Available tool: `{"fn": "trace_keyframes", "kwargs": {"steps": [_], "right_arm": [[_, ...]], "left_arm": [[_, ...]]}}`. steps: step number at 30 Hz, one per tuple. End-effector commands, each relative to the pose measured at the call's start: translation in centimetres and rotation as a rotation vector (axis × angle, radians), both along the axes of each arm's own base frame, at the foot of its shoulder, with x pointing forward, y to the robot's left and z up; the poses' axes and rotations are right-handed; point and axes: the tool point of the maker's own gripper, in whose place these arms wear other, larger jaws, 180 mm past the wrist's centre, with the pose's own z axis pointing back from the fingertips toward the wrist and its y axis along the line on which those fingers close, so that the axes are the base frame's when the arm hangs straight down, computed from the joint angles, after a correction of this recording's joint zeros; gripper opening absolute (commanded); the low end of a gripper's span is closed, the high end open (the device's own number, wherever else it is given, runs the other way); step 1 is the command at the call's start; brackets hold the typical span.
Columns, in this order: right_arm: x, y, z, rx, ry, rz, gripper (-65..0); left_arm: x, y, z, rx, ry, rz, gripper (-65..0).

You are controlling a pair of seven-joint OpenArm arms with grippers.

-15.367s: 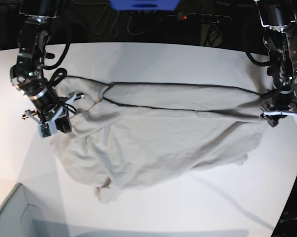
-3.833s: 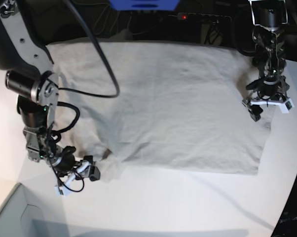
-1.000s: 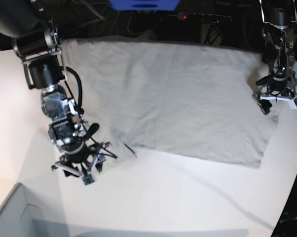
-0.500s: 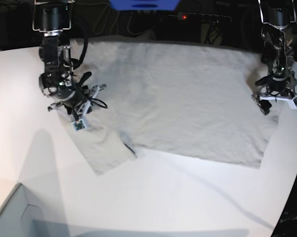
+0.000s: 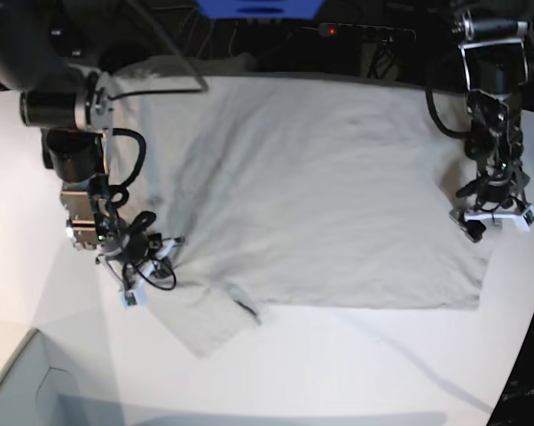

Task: Layout the t-shirt on the table in an organized manner, then fold the t-shirt properly
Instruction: 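Release the hem and move both grippers to the collar edge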

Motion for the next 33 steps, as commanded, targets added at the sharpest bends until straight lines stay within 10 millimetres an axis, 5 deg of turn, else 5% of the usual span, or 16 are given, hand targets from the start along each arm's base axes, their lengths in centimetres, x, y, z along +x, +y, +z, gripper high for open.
{"fn": "trace_keyframes", "kwargs": {"steps": [1,6,9,16,23,26,28,33], "right_arm": [[0.7,-1.7,0.2,-0.059,0.014,-0.028,-64.5],[5.1,-4.9,4.0,-0.128,-0.14,-0.164,-59.3],[7.0,-6.4,6.3,-0.175,-0.225,-0.233,-55.7],[8.1,-7.9,8.1,-0.186,-0.262,-0.256,-55.8],[4.3,-10.3,4.3,-0.245,-0.104,-0.269,-65.0],[1.8,-9.8,3.0,-0.265,-0.097,-0.22,-65.0],[-0.1,-8.5,3.5,-0.266,-0.144,-0.148,-65.0],[-3.6,-5.4,8.3,-0.261,-0.301,-0.121,-65.0]], "left_arm": [[0.3,-0.5,-1.0,-0.063,0.046,0.0,-6.6],[3.7,-0.5,0.0,-0.105,0.029,0.031,-6.5],[7.0,-0.4,2.9,-0.106,-0.041,0.028,-6.5],[10.9,-0.4,8.7,-0.072,-0.186,-0.004,-6.8],[8.3,-3.3,13.5,-0.013,-0.255,-0.17,-6.8],[5.0,-4.4,13.1,0.022,-0.233,-0.221,-6.8],[2.1,-4.5,11.9,0.039,-0.198,-0.232,-6.7],[-3.4,-1.5,10.1,0.047,-0.134,-0.146,-6.5]]}}
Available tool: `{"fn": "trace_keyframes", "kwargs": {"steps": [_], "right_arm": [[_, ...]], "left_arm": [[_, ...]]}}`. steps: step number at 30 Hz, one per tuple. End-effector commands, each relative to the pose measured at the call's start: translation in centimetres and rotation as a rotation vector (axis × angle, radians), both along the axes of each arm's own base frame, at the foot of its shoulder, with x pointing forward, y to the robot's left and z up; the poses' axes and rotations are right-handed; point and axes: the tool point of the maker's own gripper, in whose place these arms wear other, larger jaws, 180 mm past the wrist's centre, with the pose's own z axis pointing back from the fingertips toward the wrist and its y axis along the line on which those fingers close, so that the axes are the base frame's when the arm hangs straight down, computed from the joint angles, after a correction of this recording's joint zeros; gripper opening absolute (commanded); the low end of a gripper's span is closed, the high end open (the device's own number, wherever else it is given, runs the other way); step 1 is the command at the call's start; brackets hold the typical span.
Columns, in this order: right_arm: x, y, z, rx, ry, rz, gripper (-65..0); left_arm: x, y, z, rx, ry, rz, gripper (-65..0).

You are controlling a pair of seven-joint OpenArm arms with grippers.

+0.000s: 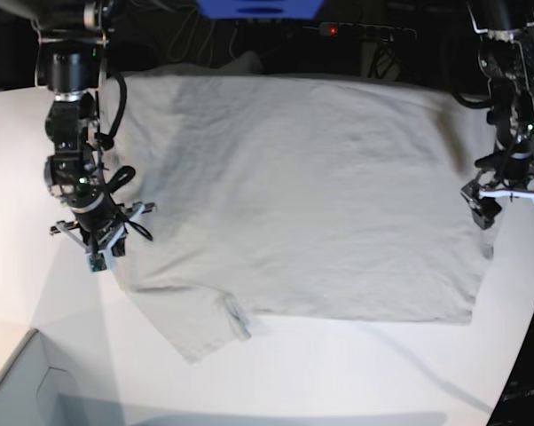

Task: Layout the t-shirt on the table in an organized manner, then fold the t-shirt properly
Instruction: 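Release the hem and move both grippers to the collar edge, then grasp the collar edge with both grippers and pull it taut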

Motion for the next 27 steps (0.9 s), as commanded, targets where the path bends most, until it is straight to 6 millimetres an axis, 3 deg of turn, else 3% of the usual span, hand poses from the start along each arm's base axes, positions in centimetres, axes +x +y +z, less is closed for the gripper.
{"fn": "trace_keyframes", "kwargs": {"steps": [1,5,8,12,19,23,27], "right_arm": [[0.9,-0.2,3.0,-0.01,-0.085,-0.002,-65.0],[-3.7,2.1,3.0,-0.012,-0.025,0.006,-65.0],[-6.8,2.8,0.5,0.007,0.068,-0.007,-65.0],[-8.4,2.6,-3.6,0.026,0.181,-0.017,-65.0],[-4.7,1.0,-6.1,0.045,0.211,-0.032,-65.0],[-2.0,-1.1,-7.5,0.059,0.23,-0.056,-65.0],[0.7,-3.5,-7.6,0.076,0.208,-0.089,-65.0]], "left_arm": [[0.9,0.9,2.3,0.034,-0.066,-0.004,-6.5],[-2.0,2.8,0.5,0.045,-0.002,0.047,-6.5],[-3.7,3.6,-2.0,0.026,0.069,0.075,-6.5],[-4.7,4.2,-4.9,-0.012,0.136,0.112,-6.5],[-3.3,3.3,-8.0,-0.077,0.191,0.125,-6.5],[-0.8,1.3,-9.6,-0.081,0.203,0.083,-6.5],[2.2,-0.1,-10.1,-0.027,0.162,0.05,-6.5]]}}
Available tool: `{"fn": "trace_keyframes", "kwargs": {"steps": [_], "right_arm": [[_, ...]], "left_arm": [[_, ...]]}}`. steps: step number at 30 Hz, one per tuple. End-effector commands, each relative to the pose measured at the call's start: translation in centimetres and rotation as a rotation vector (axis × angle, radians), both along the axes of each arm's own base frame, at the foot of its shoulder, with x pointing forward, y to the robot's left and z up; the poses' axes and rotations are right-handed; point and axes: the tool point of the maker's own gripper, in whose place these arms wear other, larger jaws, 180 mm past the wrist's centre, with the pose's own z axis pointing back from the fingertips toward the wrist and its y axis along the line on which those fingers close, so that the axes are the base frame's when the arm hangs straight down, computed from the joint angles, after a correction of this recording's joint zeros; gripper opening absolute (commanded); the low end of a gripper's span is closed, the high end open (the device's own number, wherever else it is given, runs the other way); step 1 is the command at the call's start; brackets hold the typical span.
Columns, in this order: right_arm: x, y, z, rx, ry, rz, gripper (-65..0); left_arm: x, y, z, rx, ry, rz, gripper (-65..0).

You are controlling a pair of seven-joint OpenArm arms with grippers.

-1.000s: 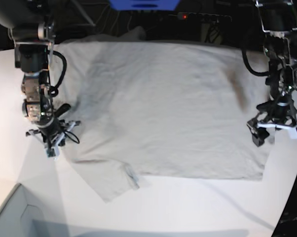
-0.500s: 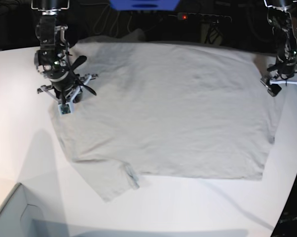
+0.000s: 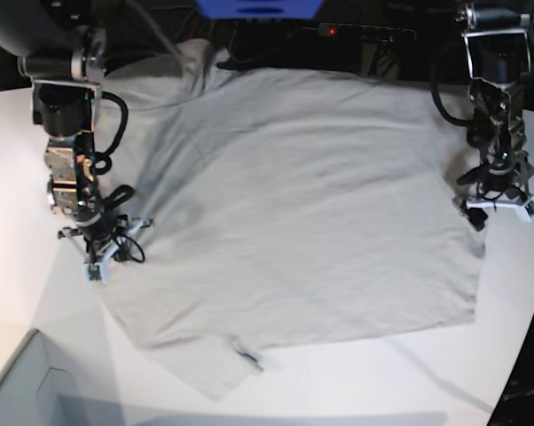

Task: Layout the t-shirt on the table in an organized manner, then fold the t-shirt properly
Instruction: 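Grasp the collar edge with both grippers and pull it taut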

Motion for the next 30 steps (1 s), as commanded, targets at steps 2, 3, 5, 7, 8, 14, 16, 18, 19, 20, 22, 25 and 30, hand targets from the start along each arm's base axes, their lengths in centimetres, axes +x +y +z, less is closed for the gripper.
{"fn": "trace_keyframes", "kwargs": {"steps": [2,3,5,7,8,14,16,18,19,20,22,25,30], "right_arm": [[0.0,-2.3,-0.7,-0.044,0.07,-0.025,-65.0],[0.6,-2.6,-0.4,-0.042,0.062,-0.032,-65.0],[1.5,-2.6,0.5,-0.042,0.036,-0.031,-65.0],[2.3,-2.7,1.8,-0.057,-0.007,-0.025,-65.0],[1.9,-2.8,1.9,-0.065,-0.015,-0.02,-65.0],[1.0,-1.1,7.1,-0.133,-0.208,0.042,-65.0],[0.8,0.2,8.7,-0.132,-0.26,0.057,-65.0],[0.1,0.3,9.8,-0.13,-0.298,0.043,-65.0],[-0.1,0.5,10.3,-0.126,-0.314,0.034,-65.0],[-0.5,0.6,10.6,-0.119,-0.327,0.023,-65.0],[-1.2,0.5,10.8,-0.115,-0.335,0.006,-65.0],[-2.1,0.8,10.4,-0.11,-0.325,0.005,-65.0],[-3.6,1.0,8.9,-0.108,-0.287,0.013,-65.0]], "left_arm": [[0.9,-2.2,-1.6,-0.067,0.053,-0.038,-6.5],[2.0,-2.3,-1.4,-0.059,0.045,-0.044,-6.5],[3.5,-2.6,-1.1,-0.045,0.036,-0.054,-6.5],[4.9,-2.9,-0.5,-0.041,0.022,-0.063,-6.5],[5.4,-2.9,-0.1,-0.046,0.011,-0.06,-6.5],[6.5,-3.9,3.8,-0.031,-0.074,-0.135,-6.8],[5.4,-4.0,5.3,-0.042,-0.091,-0.155,-6.8],[3.5,-3.8,7.6,-0.05,-0.124,-0.162,-6.8],[2.4,-4.1,8.7,-0.061,-0.143,-0.162,-6.8],[1.1,-4.2,10.2,-0.068,-0.167,-0.155,-6.8],[-1.9,-4.0,11.9,-0.076,-0.176,-0.124,-6.8],[-6.2,-4.8,11.9,-0.131,-0.127,-0.08,-6.9],[-10.0,-11.1,7.3,-0.294,0.034,-0.138,-12.5]]}}
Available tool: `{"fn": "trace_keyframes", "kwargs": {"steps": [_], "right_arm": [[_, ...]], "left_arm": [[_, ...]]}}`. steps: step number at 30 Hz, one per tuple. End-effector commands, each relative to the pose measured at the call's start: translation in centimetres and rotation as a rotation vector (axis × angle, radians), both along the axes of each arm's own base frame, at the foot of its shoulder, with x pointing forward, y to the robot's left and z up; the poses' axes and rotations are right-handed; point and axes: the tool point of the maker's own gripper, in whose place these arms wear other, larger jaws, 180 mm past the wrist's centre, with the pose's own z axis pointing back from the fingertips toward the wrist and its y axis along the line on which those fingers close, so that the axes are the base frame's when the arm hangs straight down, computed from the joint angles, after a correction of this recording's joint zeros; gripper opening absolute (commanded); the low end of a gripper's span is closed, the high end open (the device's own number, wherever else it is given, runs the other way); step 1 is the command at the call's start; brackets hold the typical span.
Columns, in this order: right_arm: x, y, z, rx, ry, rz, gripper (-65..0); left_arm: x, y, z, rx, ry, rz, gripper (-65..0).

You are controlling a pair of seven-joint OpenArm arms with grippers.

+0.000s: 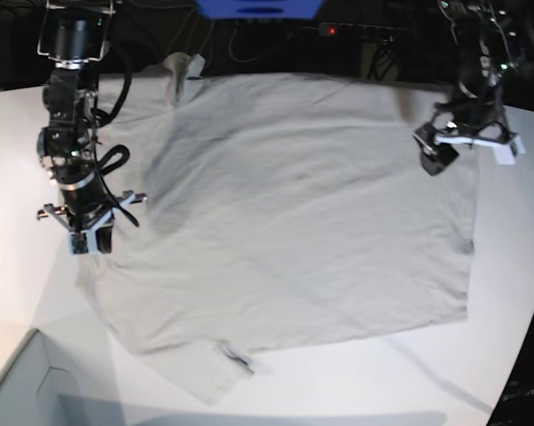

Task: Layout the t-shirt on the table in an organized manner, then fold the t-shirt properly
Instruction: 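Grasp the collar edge with both grippers and pull it taut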

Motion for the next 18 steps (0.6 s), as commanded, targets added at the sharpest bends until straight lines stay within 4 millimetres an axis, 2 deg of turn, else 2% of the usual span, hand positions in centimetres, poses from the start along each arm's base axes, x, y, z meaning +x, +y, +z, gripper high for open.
{"fn": "trace_keyframes", "kwargs": {"steps": [1,4,6,9,12,15,18], "right_arm": [[0.7,-0.1,1.3,-0.002,-0.046,0.003,-65.0],[0.3,0.0,1.0,-0.001,-0.039,0.003,-65.0],[0.2,-0.2,0.8,-0.001,-0.035,-0.002,-65.0],[-0.2,-0.2,0.5,-0.002,-0.025,-0.002,-65.0],[-0.4,-0.2,0.4,-0.002,-0.021,-0.002,-65.0],[-0.5,-0.3,0.0,-0.005,-0.001,-0.005,-65.0],[-0.6,-0.7,-0.6,-0.015,0.053,-0.016,-65.0]], "left_arm": [[0.5,0.5,0.2,0.013,-0.022,0.011,-17.4],[-0.5,0.1,-2.2,-0.021,0.04,0.021,-39.2],[-0.2,0.3,-2.8,-0.028,0.051,0.026,-51.2],[0.0,1.3,-4.5,-0.02,0.096,0.029,-65.0],[0.8,2.5,-6.5,0.021,0.155,0.029,-64.6],[2.0,5.1,-7.2,0.106,0.149,0.086,-65.0],[3.4,6.8,-7.7,0.183,0.142,0.114,-65.0]]}}
